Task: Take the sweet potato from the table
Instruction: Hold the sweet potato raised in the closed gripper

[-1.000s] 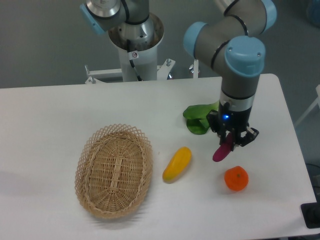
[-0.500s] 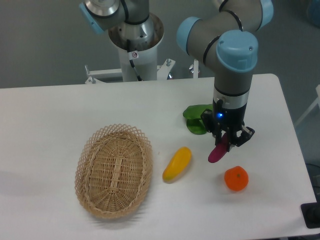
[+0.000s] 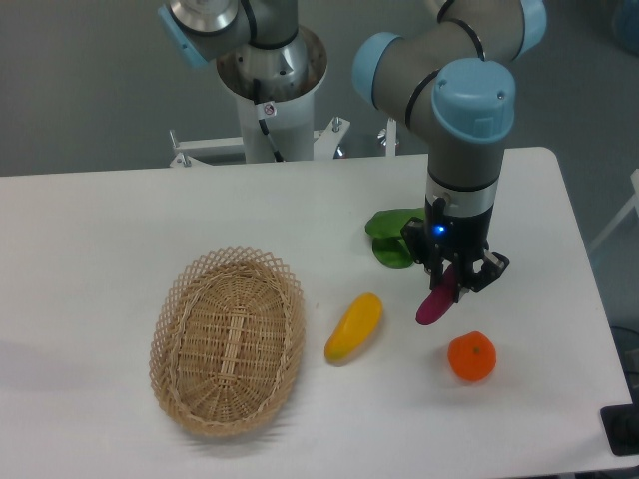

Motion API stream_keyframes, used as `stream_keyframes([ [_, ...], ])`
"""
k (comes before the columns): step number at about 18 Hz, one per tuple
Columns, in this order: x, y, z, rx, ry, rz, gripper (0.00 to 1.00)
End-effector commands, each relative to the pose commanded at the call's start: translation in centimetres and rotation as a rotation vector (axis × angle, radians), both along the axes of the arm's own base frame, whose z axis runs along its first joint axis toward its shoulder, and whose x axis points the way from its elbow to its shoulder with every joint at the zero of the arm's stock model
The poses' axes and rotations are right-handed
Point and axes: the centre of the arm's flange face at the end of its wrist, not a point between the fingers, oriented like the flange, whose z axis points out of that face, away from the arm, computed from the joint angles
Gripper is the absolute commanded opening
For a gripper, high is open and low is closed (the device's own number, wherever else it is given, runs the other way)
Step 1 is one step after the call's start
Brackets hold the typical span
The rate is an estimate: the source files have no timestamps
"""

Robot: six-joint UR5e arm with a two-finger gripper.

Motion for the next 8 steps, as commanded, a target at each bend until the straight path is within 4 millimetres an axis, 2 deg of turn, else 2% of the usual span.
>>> stream_keyframes([
  [8,-0.04,0.02,0.33,0.003,0.005,0.000,0.28],
])
